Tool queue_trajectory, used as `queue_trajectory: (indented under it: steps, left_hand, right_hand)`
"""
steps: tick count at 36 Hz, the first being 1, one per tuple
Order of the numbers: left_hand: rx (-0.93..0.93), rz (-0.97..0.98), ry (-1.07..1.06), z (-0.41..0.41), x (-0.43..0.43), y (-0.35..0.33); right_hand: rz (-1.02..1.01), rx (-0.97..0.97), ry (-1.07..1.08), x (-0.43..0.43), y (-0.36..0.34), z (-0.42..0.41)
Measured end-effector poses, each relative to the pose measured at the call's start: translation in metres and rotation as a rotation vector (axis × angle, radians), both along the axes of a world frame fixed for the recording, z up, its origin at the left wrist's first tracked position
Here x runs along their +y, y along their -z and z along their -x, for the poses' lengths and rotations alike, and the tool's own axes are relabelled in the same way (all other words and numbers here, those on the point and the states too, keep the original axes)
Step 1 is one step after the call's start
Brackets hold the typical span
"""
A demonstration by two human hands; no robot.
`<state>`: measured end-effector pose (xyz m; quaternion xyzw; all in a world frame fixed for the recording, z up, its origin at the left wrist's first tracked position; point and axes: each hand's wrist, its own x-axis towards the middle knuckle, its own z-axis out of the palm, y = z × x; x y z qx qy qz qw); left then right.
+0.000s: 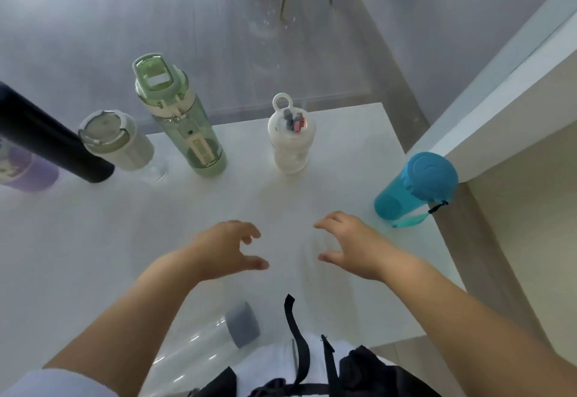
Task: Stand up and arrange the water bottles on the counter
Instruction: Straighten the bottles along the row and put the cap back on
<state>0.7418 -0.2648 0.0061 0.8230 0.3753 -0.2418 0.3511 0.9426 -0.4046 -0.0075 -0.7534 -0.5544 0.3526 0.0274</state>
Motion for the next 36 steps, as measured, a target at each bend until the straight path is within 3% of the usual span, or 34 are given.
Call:
queue_trajectory:
  steps: [3,7,25,31,36]
  left_hand:
    - [-0.101,0.046,-0.116,0.054,0.000,-0.009]
    - [0.018,0.074,-0.093,0.101,-0.009,-0.002]
    - [0.175,0.210,0.199,0.110,-0.012,0.032]
    - [0.122,0.119,0.235,0.098,0.000,0.034]
    - [0.050,-0.085,0.254,0.087,0.018,0.032]
  right_hand:
    - [-0.037,0.024,0.020,0.003,-0.001,0.008]
    - [-0.048,0.046,0.020,0.009,-0.003,0.021]
    - [-0.065,0.055,0.154,0.012,-0.005,0.076]
    - [-0.045,0.051,0.212,0.004,-0.004,0.083]
    - [-0.037,0.048,0.252,0.001,-0.006,0.084]
